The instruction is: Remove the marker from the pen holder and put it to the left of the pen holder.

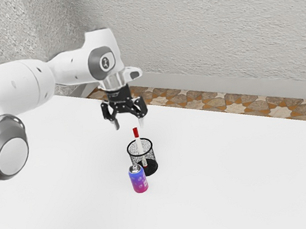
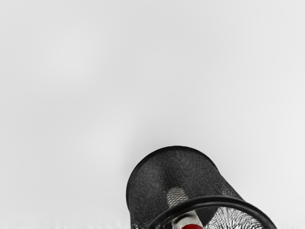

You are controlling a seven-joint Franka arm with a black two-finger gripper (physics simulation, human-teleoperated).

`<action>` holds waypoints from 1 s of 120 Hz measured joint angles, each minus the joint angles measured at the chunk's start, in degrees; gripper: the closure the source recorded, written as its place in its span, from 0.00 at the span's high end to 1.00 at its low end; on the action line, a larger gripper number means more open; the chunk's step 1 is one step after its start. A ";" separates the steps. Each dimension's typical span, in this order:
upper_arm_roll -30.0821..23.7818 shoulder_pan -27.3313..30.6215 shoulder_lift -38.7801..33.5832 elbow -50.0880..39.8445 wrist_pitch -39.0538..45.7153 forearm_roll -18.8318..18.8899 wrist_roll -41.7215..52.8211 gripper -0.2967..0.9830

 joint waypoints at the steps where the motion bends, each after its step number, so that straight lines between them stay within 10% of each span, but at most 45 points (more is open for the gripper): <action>1: -0.01 -0.01 -0.13 -0.24 -0.03 0.03 0.02 0.77; 32: -1.10 0.01 0.43 -1.24 -0.33 0.74 0.44 0.72; 79: -1.52 0.00 0.59 -0.47 -0.20 1.49 0.72 0.29; 120: -2.29 -0.14 -6.20 -0.58 -1.15 3.28 0.58 0.18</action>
